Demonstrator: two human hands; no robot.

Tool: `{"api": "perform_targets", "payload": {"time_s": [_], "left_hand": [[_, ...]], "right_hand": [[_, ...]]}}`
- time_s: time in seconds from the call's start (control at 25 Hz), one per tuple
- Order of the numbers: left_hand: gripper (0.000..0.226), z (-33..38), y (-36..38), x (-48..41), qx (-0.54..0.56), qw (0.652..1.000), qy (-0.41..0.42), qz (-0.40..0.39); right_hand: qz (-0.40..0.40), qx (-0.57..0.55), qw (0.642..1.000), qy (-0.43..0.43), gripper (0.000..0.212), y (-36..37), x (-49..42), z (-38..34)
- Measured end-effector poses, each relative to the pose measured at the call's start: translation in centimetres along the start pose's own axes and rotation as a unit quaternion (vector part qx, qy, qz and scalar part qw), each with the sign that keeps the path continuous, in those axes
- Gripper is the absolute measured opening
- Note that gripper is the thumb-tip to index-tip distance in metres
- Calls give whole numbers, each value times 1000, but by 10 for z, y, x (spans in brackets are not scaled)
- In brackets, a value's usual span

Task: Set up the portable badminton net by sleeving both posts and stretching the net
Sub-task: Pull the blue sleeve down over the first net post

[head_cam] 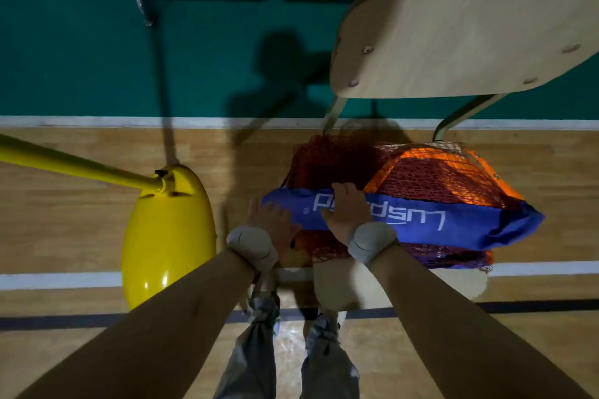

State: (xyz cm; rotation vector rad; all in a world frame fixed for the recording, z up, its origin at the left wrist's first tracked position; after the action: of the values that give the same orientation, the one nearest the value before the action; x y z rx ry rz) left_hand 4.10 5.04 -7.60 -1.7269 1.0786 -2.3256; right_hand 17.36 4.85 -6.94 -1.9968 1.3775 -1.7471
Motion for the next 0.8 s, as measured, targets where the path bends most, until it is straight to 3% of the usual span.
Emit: {"api": "perform_targets", "payload": {"time_s": [0.2,0.4,0.8], "left_hand": [[49,-6,14,-11,22,1000,8,12],[50,-10,17,-20,51,999,9,-17],[60,3,-41,-7,12,1000,-6,21]], "right_hand": [[-13,97,995,30,66,27,-22,1],[-8,163,985,47,28,23,-31,9],[46,-26,997,-58,30,-40,-11,-11]]}}
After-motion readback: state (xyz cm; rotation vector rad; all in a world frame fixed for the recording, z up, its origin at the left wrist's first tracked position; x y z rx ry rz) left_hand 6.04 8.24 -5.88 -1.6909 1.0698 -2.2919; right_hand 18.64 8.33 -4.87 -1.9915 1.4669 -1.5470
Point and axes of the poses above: each hand's wrist, its own x-axis away from the middle knuckle, its own y-axis out of the palm, z = x × y, the point moved 10 cm from there along -x, towards the middle knuckle, and after that the axes turned 6 degrees about -z, right-handed, at the moved point
